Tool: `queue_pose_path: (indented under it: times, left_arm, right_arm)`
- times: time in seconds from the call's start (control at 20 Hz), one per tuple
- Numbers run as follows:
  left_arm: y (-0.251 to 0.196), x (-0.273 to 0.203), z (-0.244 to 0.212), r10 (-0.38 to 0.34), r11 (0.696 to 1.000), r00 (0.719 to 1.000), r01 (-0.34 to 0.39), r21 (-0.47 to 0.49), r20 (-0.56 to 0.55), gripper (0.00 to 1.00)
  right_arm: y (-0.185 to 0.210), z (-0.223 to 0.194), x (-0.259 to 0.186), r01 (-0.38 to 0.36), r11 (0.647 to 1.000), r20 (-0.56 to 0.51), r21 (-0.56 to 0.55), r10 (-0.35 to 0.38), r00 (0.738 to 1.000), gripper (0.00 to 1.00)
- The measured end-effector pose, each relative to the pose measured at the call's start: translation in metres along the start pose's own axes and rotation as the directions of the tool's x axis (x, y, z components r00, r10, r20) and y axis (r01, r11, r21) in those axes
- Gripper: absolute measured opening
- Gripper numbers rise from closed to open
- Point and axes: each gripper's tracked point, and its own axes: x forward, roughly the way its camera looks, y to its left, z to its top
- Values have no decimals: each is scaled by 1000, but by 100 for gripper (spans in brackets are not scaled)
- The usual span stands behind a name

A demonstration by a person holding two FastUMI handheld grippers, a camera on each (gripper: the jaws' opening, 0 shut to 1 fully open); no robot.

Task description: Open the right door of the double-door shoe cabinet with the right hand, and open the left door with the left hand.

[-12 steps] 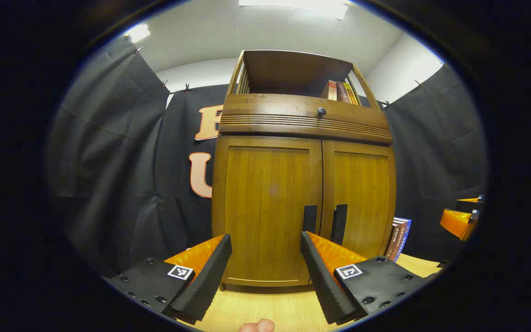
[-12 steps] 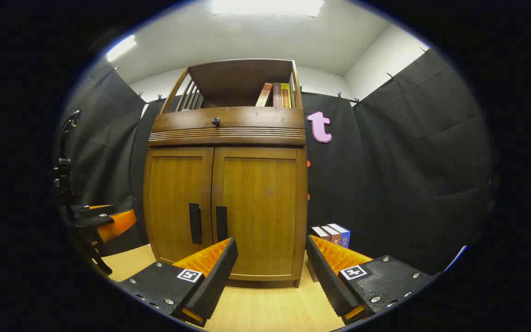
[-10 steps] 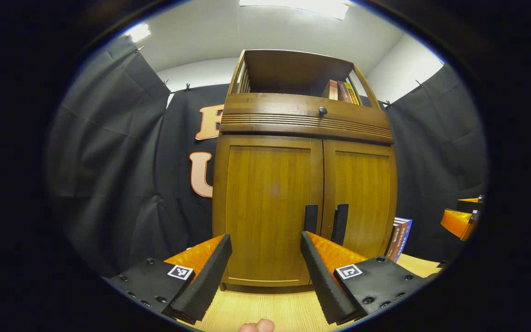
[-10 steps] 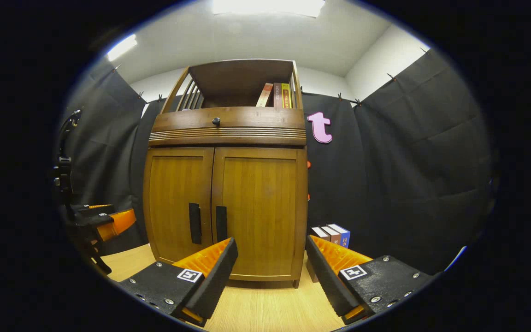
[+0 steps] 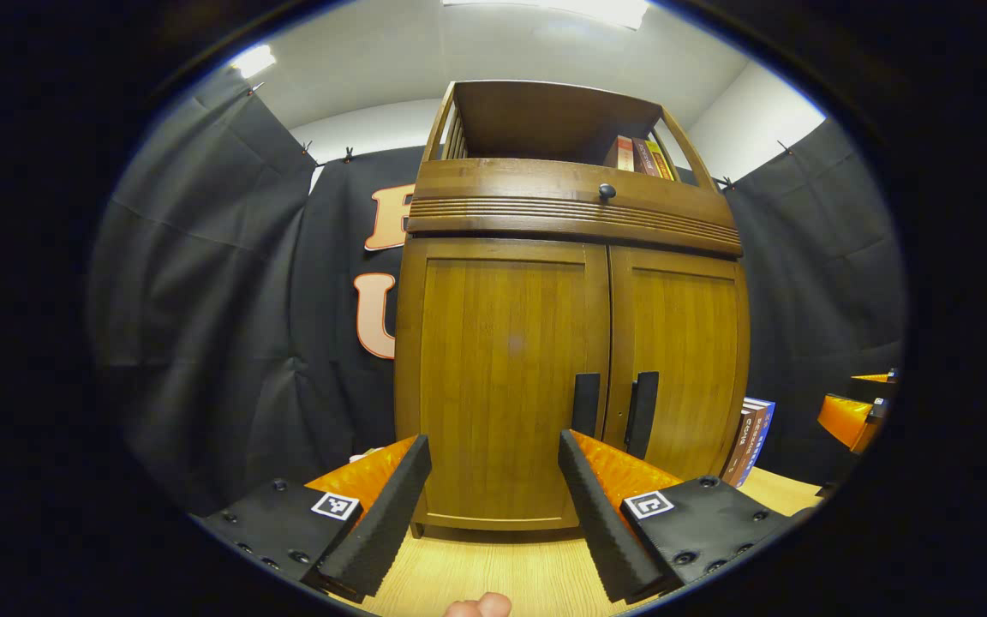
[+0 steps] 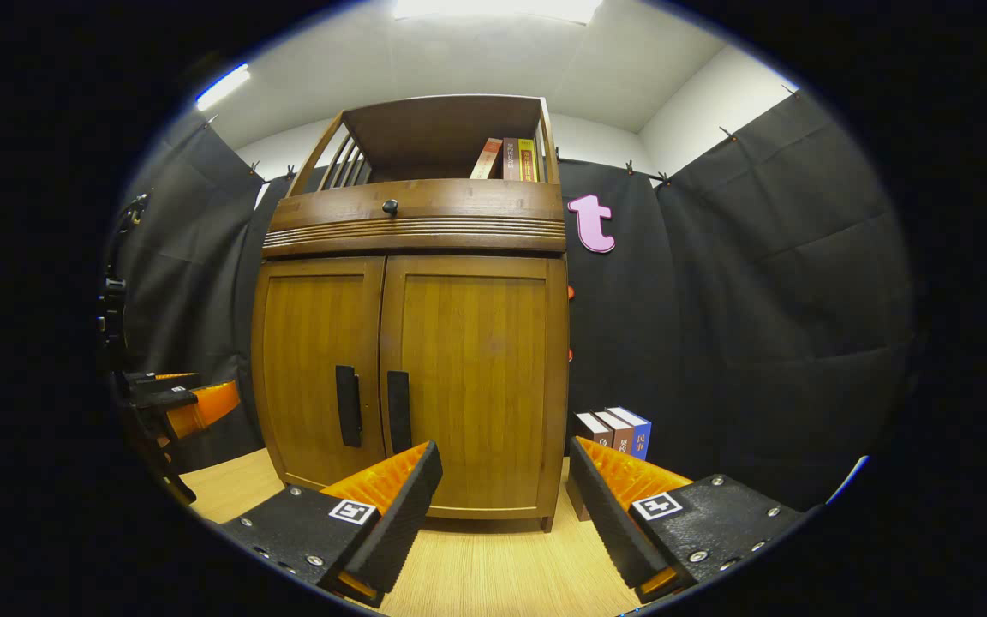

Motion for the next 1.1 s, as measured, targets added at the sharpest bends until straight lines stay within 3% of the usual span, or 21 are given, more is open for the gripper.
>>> queue_pose_path:
  times: [0.25,0.45,0.6,0.8,0.85,0.9,0.95,1.05,1.1]
  left_arm:
    - [1,19,7,1,1000,1000,-2,7,21,94]
    - [4,17,4,12,1000,1000,-13,29,13,99]
    - [5,15,9,19,999,999,-20,37,31,94]
    - [2,12,11,9,999,999,-10,38,47,97]
    - [1,11,9,5,999,999,-7,35,44,94]
    - [0,7,7,2,999,999,-4,33,45,97]
    - [-1,5,7,-2,1000,999,1,31,43,96]
    - [-4,-1,7,-10,999,999,9,32,41,95]
    - [-4,-4,7,-15,999,999,14,30,41,95]
  right_arm:
    - [6,4,13,-20,1000,13,20,20,1000,93]
    - [14,0,17,-37,999,9,17,37,999,93]
    - [19,2,21,-54,998,17,26,54,998,93]
    - [29,9,27,-70,997,43,39,69,997,93]
    - [30,11,31,-71,997,49,36,69,996,100]
    - [33,13,36,-69,997,56,38,66,996,100]
    - [34,17,43,-59,997,63,51,55,996,93]
    - [46,27,57,-78,993,90,85,71,993,93]
    - [55,32,65,-103,990,110,93,93,990,100]
